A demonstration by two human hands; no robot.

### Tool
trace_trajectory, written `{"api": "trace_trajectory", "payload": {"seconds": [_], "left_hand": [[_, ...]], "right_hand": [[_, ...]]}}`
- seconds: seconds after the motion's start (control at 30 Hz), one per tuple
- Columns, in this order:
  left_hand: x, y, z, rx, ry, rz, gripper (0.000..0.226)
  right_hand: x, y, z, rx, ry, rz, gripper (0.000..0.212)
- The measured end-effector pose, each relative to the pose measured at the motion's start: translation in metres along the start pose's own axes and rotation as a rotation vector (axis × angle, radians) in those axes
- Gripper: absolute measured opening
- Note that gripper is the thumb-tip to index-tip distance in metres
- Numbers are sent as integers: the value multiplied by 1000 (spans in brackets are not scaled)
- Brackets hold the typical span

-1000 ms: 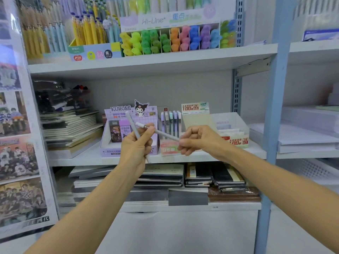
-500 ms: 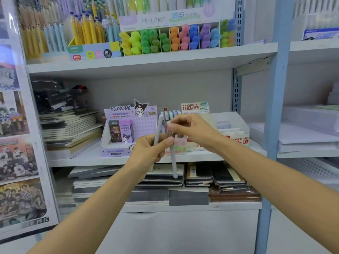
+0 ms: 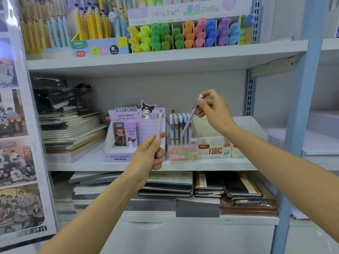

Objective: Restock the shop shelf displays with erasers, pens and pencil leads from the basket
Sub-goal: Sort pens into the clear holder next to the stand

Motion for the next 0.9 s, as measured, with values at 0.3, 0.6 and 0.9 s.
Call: {"api": "trace_trajectory", "payload": {"seconds": [0.3,0.6,0.9], "left_hand": [[-6,14,2,2,18,-40,25],[-2,21,6,0,118,-107,23],[3,21,0,-46,140,-89,32]], "right_hand": [[44,-31,-3,-45,198,-291,8],[52,-39,5,-48,107,-272,14],[59,-16,-21,-24,376,30,31]]}}
Point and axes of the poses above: each hand's wrist, its own z-axis towards the middle knuckle, its own x-axis out of the palm, y = z × x, the point moved 10 cm from there along z, towards the middle knuckle, and after that the axes turned 12 degrees about x, right-handed, at the moved point
